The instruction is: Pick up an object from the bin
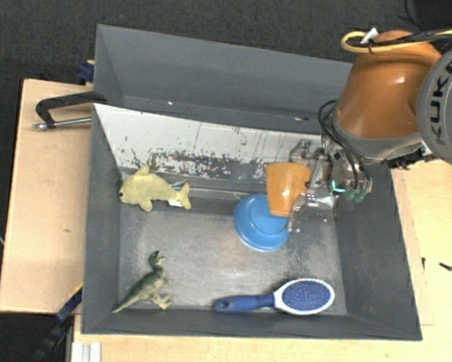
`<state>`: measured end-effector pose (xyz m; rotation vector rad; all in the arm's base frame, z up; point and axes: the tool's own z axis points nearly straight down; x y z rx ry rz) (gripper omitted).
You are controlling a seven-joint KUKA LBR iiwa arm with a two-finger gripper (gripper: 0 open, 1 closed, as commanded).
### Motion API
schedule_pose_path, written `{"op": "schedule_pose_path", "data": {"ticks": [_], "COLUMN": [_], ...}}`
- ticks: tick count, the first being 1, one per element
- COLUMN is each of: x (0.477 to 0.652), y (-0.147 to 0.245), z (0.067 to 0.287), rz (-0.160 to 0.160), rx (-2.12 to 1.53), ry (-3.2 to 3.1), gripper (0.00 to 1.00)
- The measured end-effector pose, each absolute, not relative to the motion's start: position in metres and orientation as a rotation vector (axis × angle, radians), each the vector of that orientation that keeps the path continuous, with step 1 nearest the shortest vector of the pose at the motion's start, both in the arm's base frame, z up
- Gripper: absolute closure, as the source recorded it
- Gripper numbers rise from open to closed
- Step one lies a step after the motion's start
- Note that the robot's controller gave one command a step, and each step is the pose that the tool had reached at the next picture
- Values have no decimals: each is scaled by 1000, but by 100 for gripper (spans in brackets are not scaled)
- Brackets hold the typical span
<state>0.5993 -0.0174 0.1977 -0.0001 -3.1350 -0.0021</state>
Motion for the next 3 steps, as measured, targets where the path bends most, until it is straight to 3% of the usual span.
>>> {"op": "schedule_pose_path", "data": {"ticks": [1, 3], "x": [553, 553], "y": [-21, -20], "z": [100, 99], "rz": [6, 5], "rx": [582, 694], "ry": [-3114, -3092], "gripper": [0, 0]}}
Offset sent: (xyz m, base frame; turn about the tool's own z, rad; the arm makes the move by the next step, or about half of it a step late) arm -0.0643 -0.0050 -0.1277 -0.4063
